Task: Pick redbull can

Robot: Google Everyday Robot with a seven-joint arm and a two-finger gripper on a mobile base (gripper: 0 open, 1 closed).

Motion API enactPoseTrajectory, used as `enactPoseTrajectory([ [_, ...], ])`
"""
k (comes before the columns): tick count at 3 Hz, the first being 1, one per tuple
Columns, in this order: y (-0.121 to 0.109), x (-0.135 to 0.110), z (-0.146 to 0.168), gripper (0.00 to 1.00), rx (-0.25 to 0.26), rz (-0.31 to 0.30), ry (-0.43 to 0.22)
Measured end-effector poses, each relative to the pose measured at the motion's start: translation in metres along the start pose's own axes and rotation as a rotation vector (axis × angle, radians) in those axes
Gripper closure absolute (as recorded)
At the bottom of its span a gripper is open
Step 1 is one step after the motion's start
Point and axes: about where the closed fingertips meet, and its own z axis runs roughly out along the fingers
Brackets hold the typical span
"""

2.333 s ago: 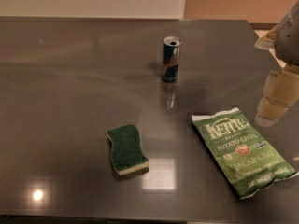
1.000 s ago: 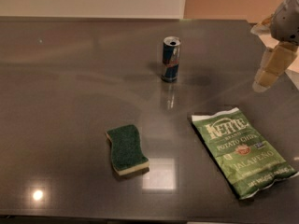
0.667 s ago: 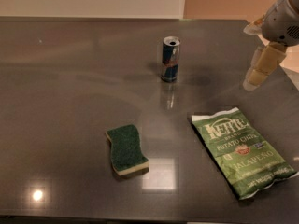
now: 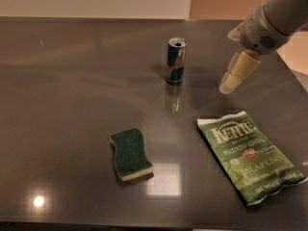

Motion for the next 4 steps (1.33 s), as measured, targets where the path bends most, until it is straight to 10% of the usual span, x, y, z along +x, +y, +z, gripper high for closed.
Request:
enactPoseTrajectory([
  [4,-0.033,-0.074,0.070,0.00,-0.001,0.166,-0.126],
])
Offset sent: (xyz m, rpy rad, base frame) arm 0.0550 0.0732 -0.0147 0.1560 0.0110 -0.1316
